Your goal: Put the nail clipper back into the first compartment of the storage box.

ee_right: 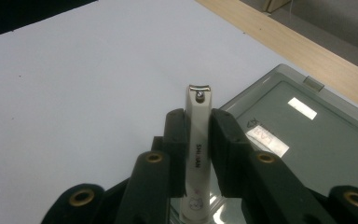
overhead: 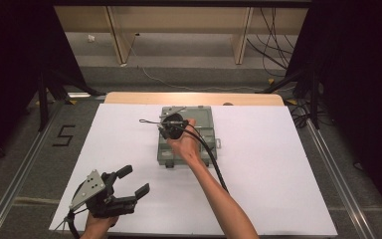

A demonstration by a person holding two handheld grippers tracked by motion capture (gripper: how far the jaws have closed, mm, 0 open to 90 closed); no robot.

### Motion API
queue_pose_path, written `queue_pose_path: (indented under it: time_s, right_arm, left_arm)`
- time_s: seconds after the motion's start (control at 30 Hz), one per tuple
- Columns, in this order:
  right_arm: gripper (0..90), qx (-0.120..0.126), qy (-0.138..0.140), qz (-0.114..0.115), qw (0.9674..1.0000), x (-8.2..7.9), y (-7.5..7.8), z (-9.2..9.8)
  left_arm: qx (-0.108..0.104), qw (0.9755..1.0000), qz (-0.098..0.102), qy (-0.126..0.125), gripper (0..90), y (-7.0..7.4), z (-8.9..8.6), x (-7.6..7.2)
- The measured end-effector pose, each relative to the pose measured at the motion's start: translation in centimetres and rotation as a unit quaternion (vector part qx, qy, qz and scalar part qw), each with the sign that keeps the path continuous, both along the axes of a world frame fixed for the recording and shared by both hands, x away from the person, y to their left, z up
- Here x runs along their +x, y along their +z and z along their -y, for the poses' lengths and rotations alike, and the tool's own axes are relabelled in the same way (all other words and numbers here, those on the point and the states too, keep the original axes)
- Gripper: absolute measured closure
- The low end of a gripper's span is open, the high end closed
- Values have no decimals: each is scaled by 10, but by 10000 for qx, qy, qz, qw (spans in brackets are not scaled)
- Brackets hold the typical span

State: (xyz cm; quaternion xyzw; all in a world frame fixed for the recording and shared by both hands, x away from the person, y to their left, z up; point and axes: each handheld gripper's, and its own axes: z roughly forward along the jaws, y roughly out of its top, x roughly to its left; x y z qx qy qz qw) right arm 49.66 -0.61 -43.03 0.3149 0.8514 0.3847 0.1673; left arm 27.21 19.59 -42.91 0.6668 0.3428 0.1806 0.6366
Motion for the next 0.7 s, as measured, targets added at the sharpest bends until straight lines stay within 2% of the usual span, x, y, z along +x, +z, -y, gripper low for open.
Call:
queue_pose_path:
  time_s: [0.13, 0.17, 0.2, 0.27, 0.3, 0.37, 0.43, 0.47, 0.53, 0.57, 0.7]
  right_arm:
    - [770, -27, -17, 48, 10000, 3, -4, -1]
    - [770, -36, -69, -67, 9999, 2, -4, -1]
    - [770, -59, -74, -4, 10000, 3, -6, -1]
    - [770, -53, -126, -90, 9999, 3, -6, -2]
    - [770, -49, -164, 49, 9998, 4, -9, -2]
    - [770, -41, -151, -131, 9998, 4, -8, -2]
    - [770, -62, -128, -59, 9999, 5, -10, -3]
    - [770, -51, -148, -108, 9998, 5, -10, -3]
    - [770, -69, -117, -60, 9999, 6, -12, -3]
    - [770, -57, -140, -149, 9998, 6, -11, -4]
    - [770, -73, -191, -124, 9997, 7, -15, -4]
  left_arm:
    - [-1, 10000, 2, -6, 151, 0, 0, 0]
    - [-12, 10000, -11, -11, 151, 0, 0, 0]
    - [-12, 10000, -11, -15, 151, 0, 0, 0]
    - [-20, 10000, -14, -19, 151, 0, 0, 0]
    - [-22, 10000, -19, -15, 151, 0, 0, 0]
    - [-16, 10000, -21, -8, 151, 0, 0, 0]
    - [-13, 10000, -15, -11, 151, 0, 0, 0]
    - [-21, 10000, -20, -15, 151, 0, 0, 0]
    - [-16, 10000, -26, -11, 150, 0, 0, 0]
    - [-19, 10000, -25, -15, 151, 0, 0, 0]
    - [-15, 10000, -19, -12, 151, 0, 0, 0]
